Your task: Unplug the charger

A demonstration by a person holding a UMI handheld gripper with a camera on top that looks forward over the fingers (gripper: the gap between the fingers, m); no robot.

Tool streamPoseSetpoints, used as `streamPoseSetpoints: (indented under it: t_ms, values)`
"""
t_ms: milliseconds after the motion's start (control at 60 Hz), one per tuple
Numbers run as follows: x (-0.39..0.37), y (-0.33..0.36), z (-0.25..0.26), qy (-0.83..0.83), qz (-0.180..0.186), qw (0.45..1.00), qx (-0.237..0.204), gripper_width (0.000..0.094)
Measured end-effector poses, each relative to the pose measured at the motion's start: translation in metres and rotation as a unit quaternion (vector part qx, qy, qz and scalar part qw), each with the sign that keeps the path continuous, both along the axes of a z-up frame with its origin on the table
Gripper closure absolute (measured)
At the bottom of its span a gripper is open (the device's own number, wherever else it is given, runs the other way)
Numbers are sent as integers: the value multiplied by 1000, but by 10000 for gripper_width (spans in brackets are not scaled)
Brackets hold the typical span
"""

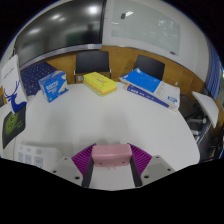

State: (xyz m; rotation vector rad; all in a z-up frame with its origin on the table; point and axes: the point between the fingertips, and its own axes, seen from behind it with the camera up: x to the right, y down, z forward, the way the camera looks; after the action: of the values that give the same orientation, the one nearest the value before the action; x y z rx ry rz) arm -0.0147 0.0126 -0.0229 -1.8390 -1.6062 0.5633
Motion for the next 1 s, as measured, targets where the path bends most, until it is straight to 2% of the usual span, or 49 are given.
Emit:
streamPoseSetpoints:
  t_ms: [50,83,100,133,183,217,317,600,767,1000]
  values:
    - [-2,0,0,-1,0,1000,-3,300]
    - [0,0,2,-3,-1,1000,-3,200]
    - [1,1,3,-3,-2,1000,-2,189]
    - [3,1,8,-3,-4,1000,-2,54]
    - [8,1,19,1,-4,1000,-1,108]
    - [13,-2,31,6,2,1000,-2,83]
    - [45,-9,82,21,7,1000,-3,82]
    - [217,-39,227,25,3,1000,-7,80]
    - [294,-55,260,33,8,999,-18,80]
    - [337,-49,266,47,21,999,7,81]
